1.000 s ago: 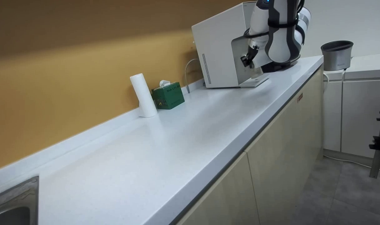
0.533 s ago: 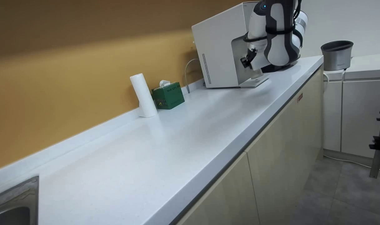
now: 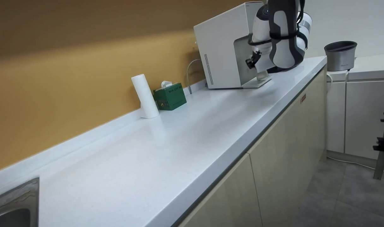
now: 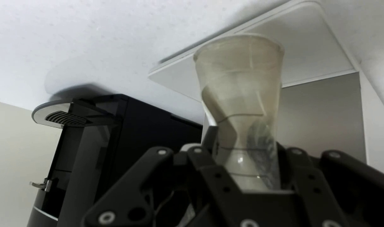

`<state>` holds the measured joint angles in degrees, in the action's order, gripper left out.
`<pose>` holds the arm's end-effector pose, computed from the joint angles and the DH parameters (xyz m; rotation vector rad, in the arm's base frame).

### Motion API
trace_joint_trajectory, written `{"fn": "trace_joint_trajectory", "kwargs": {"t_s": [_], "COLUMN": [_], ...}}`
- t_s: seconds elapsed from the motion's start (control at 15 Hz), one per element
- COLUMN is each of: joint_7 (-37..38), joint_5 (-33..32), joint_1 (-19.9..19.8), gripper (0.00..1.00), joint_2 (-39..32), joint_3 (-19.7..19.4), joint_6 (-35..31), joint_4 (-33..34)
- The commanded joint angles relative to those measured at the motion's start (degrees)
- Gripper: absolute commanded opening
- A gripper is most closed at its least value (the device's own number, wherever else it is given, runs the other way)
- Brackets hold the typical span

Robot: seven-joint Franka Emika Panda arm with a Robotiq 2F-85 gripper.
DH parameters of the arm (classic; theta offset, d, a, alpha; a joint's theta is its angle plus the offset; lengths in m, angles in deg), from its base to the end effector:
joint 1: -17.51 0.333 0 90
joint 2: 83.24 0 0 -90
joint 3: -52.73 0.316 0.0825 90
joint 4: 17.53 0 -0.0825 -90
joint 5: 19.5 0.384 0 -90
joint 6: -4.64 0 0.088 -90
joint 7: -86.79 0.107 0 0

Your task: Put the cup on the coffee maker

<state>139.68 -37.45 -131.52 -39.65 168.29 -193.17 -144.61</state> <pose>0.5404 -0.2523 0.2827 2.2919 -0.8762 1.0911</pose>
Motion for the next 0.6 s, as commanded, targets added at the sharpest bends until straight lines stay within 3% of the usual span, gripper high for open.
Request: {"fn": "trace_joint_trajectory", "kwargs": {"t_s": [0.0, 0.53], "joint_7": [5.5, 7.5], "joint_5": [-0.9, -0.8], "joint_1": [0.0, 0.0], "gripper": [0.08, 0.08], "joint_2": [3.1, 7.0], "joint_3": [-0.8, -1.5], "joint_6": [-0.1, -0.1], "joint_4": [2.3, 6.5]}}
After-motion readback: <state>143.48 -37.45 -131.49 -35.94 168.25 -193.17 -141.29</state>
